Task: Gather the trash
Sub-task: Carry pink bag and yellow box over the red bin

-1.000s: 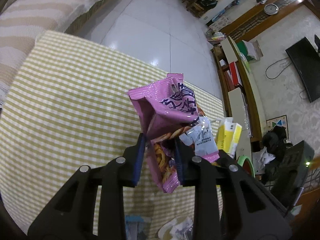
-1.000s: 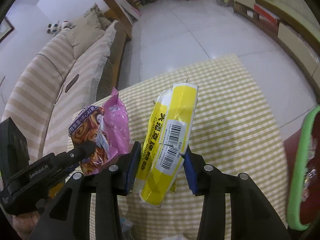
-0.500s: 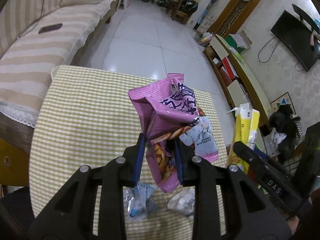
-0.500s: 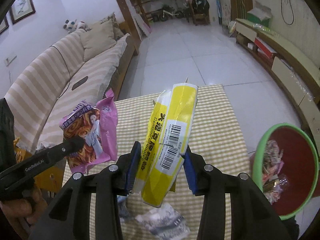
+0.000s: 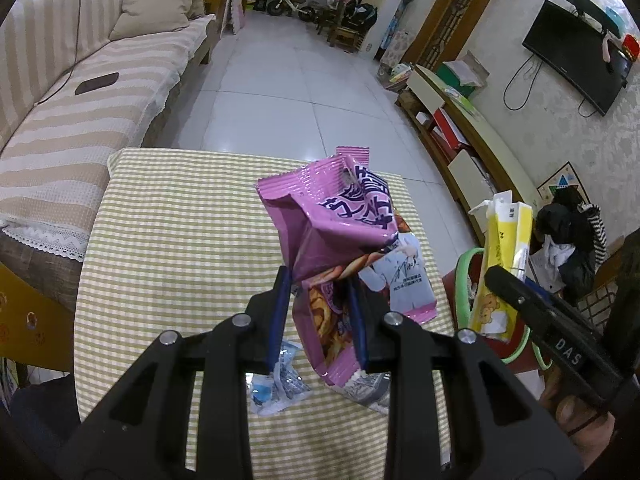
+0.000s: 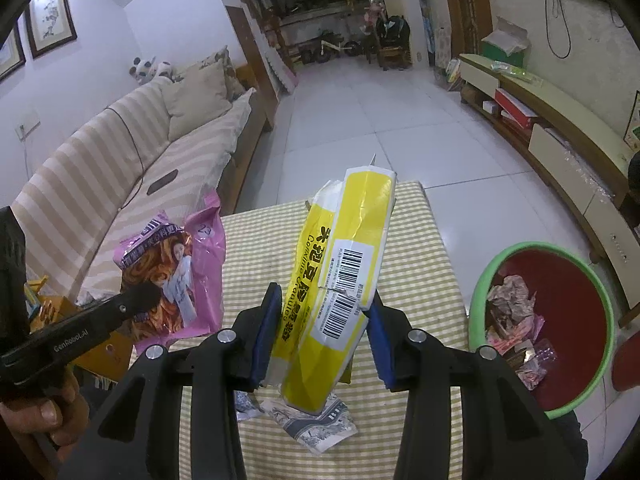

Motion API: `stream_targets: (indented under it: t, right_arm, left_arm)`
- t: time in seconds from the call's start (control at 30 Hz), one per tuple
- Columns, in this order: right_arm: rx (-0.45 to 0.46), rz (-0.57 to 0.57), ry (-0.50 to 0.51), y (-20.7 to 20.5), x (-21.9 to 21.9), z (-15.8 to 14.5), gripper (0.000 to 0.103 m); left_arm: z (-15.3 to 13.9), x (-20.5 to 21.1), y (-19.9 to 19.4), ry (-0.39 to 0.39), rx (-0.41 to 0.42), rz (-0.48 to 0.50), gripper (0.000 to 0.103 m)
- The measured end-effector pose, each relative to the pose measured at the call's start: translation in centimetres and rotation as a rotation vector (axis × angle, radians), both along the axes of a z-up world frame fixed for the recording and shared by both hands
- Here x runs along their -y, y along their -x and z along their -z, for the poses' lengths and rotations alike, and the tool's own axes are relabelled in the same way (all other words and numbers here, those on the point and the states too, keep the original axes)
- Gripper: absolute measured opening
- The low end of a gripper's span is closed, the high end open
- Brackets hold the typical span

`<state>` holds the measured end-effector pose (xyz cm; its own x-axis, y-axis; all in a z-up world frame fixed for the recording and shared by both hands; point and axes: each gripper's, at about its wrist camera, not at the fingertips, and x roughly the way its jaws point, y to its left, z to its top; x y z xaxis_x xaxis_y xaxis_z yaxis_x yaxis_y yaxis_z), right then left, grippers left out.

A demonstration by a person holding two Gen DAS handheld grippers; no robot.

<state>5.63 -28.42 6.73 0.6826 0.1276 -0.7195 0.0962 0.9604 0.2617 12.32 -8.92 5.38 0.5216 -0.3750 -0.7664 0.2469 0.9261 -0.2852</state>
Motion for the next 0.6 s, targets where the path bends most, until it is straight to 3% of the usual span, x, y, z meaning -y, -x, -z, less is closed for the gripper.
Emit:
stream_targets:
  t: [0.37, 0.6]
  right_arm:
    - [0.028, 0.051, -0.006, 1.6, 3.0, -0.4, 0.041]
    - [0.029, 0.152, -0.006, 3.3, 8.3, 0.1, 0.041]
  left_arm:
    - [-0.5, 4.0, 0.1, -0.014, 0.015, 0.081, 0.027]
    - [-0.1, 9.4, 0.2, 0.012, -0.001, 0.180, 0.027]
